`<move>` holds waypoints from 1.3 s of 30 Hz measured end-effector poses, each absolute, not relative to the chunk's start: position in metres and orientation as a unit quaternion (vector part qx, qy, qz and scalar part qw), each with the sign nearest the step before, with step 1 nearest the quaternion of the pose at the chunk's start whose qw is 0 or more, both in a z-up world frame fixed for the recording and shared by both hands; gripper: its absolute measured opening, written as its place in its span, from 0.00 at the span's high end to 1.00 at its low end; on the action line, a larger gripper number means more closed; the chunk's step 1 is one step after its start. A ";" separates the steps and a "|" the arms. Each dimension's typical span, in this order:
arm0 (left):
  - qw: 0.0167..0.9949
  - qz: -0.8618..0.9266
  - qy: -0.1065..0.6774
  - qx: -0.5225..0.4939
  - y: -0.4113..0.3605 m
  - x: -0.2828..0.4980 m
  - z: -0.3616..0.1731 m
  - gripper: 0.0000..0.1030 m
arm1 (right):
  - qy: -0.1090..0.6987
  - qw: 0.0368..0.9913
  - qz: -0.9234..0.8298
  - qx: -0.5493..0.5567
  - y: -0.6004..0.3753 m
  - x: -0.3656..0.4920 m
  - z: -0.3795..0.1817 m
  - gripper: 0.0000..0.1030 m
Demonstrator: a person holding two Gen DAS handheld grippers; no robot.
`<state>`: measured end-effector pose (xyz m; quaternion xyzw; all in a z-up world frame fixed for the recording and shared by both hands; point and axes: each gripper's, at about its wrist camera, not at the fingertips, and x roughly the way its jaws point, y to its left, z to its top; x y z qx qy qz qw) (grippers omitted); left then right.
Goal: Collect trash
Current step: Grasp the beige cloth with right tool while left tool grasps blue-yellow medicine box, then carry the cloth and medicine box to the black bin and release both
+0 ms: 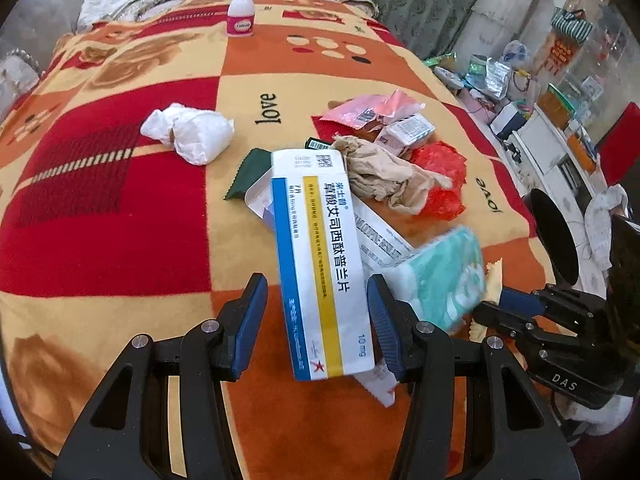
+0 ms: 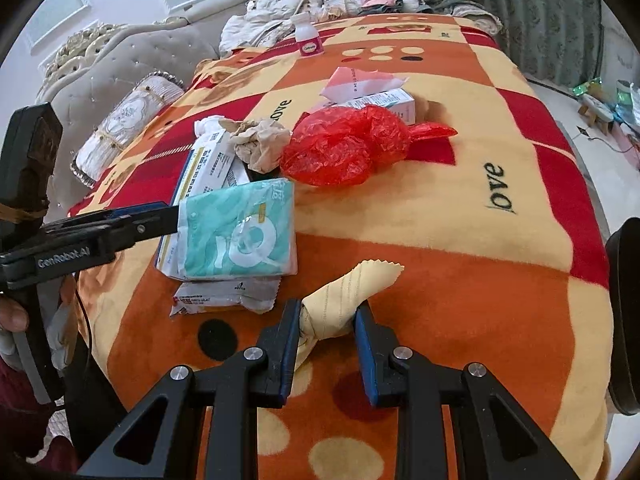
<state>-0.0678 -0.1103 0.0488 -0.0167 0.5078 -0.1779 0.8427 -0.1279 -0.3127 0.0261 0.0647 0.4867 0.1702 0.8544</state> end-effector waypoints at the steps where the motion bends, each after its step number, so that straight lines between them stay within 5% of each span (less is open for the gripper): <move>1: 0.841 -0.179 0.511 -0.018 -0.111 -0.064 0.046 0.51 | 0.486 0.855 0.170 0.063 -0.313 -0.126 0.026 0.75; 6: 0.829 -0.206 0.519 -0.023 -0.113 -0.055 0.040 0.59 | 0.490 0.854 0.171 0.042 -0.308 -0.114 0.027 0.75; 16: 0.822 -0.207 0.527 -0.055 -0.087 -0.043 0.064 0.59 | 0.548 0.810 0.206 0.012 -0.311 -0.088 0.022 0.75; 39: 0.853 -0.214 0.475 -0.012 -0.097 -0.108 0.077 0.59 | 0.472 0.872 0.124 0.038 -0.302 -0.137 0.054 0.75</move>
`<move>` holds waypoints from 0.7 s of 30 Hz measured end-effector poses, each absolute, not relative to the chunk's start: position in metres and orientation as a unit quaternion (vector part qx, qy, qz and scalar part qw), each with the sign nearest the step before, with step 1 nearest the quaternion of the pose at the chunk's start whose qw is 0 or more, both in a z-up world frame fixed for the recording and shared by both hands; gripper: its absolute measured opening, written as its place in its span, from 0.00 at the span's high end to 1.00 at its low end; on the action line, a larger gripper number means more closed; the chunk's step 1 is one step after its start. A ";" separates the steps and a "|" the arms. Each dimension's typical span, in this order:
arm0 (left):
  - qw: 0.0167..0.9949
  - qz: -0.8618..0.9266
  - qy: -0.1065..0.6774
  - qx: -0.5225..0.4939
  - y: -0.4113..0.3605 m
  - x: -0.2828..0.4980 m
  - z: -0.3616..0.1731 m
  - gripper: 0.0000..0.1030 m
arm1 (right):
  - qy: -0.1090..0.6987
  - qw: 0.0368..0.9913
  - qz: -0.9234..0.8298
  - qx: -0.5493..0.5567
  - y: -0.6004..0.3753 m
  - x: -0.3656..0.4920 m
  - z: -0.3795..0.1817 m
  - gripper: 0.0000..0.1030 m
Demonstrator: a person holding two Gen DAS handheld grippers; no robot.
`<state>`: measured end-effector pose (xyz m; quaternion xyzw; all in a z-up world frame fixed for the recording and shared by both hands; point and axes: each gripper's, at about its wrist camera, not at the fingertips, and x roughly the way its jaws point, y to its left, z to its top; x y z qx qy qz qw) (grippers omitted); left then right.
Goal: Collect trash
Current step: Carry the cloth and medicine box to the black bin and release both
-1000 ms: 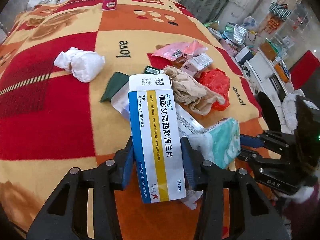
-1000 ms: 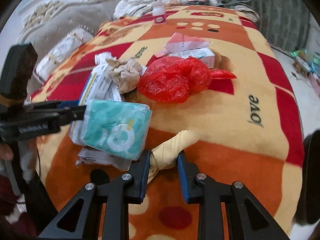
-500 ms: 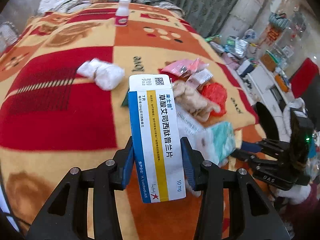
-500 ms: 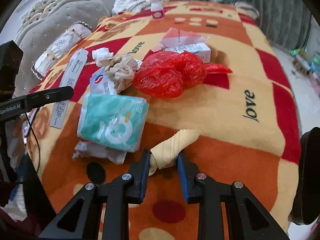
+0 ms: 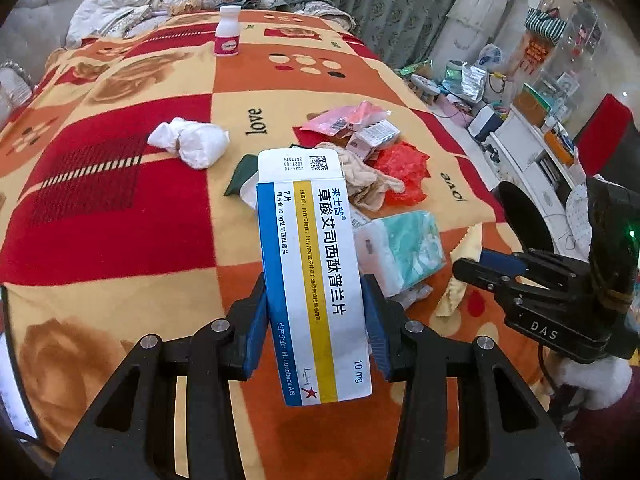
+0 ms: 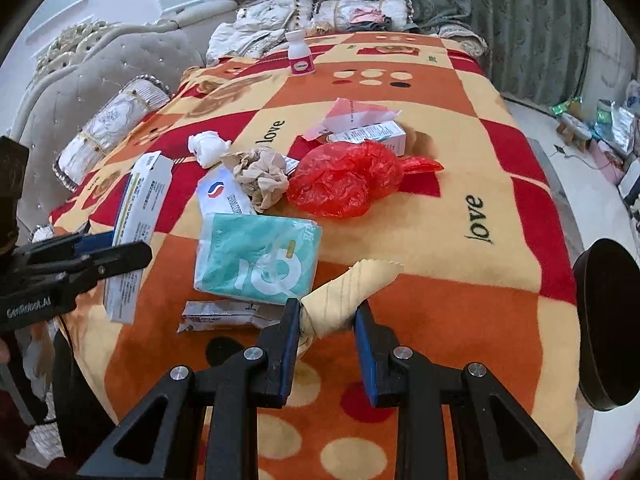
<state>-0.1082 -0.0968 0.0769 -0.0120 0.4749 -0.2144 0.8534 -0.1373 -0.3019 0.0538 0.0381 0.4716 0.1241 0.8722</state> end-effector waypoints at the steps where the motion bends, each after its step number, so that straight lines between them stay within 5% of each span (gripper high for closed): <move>1: 0.855 -0.214 0.472 -0.009 -0.100 -0.109 0.079 0.59 | 0.471 0.873 0.124 0.038 -0.302 -0.137 0.054 0.75; 21: 0.835 -0.307 0.457 0.019 -0.250 -0.108 0.114 0.59 | 0.443 0.894 0.045 0.060 -0.425 -0.153 0.068 0.75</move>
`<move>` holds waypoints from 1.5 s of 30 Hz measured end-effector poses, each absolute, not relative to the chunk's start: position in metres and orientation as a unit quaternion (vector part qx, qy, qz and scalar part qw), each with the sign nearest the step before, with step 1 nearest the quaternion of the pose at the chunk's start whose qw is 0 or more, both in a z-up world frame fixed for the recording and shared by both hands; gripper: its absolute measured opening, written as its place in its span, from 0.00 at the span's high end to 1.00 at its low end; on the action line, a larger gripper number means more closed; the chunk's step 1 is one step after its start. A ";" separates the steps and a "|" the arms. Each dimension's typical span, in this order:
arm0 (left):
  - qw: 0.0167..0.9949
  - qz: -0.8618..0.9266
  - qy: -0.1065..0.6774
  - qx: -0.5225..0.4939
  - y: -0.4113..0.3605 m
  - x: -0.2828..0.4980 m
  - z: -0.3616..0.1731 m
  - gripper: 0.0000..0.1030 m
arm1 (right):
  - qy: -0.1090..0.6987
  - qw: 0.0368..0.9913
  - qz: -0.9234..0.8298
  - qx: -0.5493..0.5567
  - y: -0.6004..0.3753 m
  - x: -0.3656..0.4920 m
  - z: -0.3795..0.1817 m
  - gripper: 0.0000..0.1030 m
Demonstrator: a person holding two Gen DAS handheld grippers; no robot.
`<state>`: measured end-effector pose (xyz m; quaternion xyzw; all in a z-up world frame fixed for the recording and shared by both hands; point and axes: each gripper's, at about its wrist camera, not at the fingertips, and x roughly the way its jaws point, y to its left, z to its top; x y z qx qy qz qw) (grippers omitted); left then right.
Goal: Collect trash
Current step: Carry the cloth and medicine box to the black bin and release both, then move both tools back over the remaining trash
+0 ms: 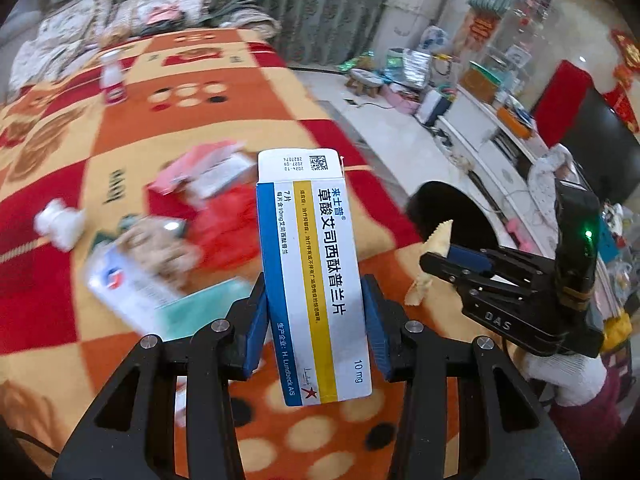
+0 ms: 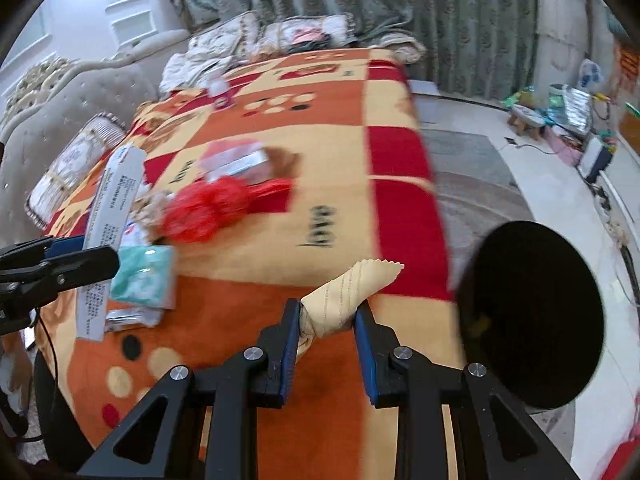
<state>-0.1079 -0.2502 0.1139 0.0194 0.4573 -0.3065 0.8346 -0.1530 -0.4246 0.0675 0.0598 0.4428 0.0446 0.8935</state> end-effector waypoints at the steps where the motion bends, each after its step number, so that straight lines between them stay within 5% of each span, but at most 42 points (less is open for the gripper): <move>1: 0.832 -0.311 0.458 0.021 -0.259 -0.107 0.114 0.59 | 0.442 0.894 0.038 0.063 -0.435 -0.154 0.068 0.75; 24: 0.770 -0.417 0.481 -0.020 -0.432 -0.079 0.087 0.56 | 0.451 0.881 -0.097 0.111 -0.586 -0.158 0.045 0.75; 26: 0.769 -0.419 0.482 -0.027 -0.437 -0.076 0.085 0.45 | 0.447 0.881 -0.103 0.116 -0.591 -0.159 0.045 0.60; 29: 0.767 -0.420 0.483 -0.046 -0.439 -0.072 0.084 0.39 | 0.446 0.879 -0.114 0.121 -0.595 -0.161 0.046 0.45; 45: 0.841 -0.310 0.442 0.036 -0.344 -0.096 0.107 0.39 | 0.429 0.893 -0.090 0.102 -0.538 -0.174 0.065 0.44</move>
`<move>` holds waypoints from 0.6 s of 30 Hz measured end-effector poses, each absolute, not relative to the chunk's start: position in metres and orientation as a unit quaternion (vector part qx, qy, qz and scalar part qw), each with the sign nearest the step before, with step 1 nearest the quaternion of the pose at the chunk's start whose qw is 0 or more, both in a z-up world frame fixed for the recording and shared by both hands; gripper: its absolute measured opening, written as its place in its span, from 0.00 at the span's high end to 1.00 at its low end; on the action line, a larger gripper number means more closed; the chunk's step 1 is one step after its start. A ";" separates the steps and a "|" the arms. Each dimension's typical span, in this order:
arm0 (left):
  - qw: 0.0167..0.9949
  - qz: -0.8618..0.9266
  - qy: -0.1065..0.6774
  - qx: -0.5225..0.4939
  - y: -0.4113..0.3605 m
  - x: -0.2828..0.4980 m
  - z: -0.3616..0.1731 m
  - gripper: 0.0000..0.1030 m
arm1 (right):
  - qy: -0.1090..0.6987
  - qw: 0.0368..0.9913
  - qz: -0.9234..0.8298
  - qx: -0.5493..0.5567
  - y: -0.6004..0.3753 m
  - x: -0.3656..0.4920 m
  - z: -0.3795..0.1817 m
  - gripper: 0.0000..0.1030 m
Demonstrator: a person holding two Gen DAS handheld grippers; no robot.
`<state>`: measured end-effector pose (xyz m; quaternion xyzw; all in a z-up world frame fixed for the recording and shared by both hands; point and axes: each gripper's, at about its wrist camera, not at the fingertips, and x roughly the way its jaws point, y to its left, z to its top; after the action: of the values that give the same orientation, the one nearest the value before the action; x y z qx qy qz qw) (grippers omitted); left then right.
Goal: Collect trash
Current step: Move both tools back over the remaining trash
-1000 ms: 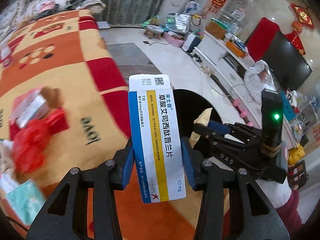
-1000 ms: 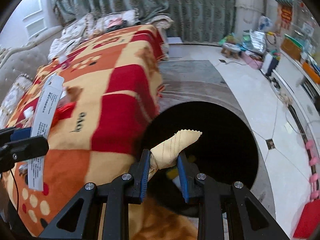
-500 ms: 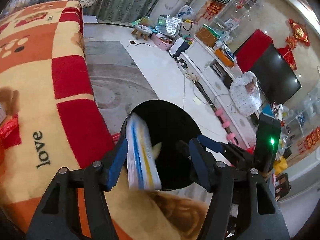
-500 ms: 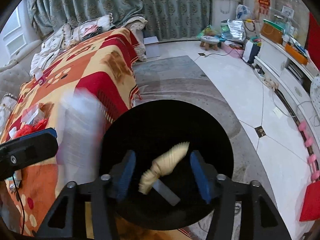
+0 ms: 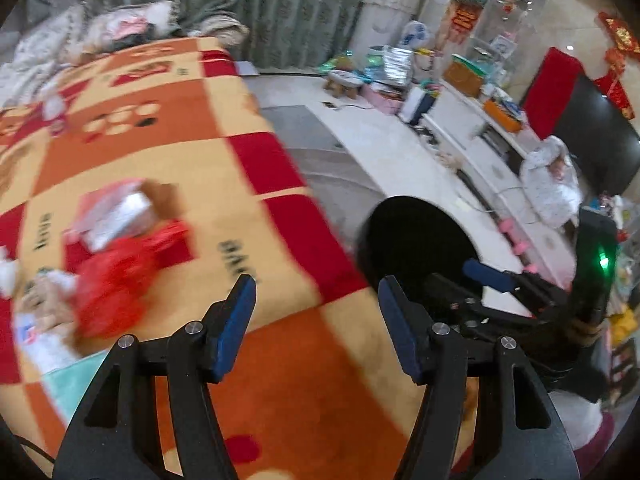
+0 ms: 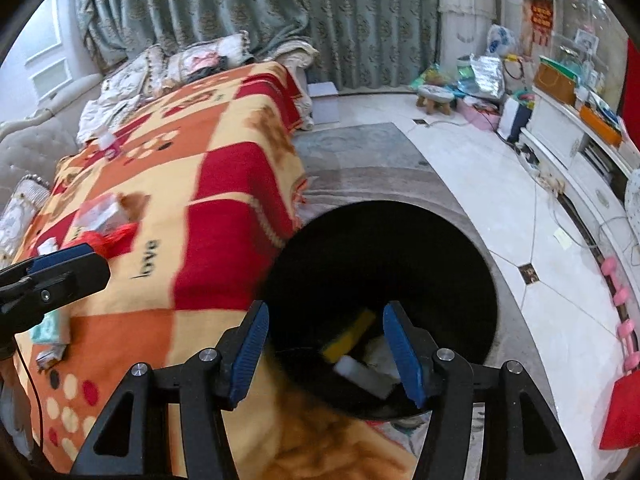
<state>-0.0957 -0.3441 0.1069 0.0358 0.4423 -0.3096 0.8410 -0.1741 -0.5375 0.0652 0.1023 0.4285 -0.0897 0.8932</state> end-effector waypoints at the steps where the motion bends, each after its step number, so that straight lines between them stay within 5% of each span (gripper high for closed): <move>1: 0.844 -0.303 0.440 0.040 -0.335 -0.098 0.108 0.39 | 0.427 0.895 -0.084 0.101 -0.530 -0.174 0.067 0.44; 18: 0.876 -0.224 0.424 0.058 -0.189 -0.115 0.109 0.39 | 0.422 0.903 0.011 0.078 -0.392 -0.162 0.078 0.44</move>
<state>-0.1150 -0.1889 0.1085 0.0585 0.4240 -0.2235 0.8757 -0.1617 -0.3917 0.0782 0.0780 0.4224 0.0109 0.9030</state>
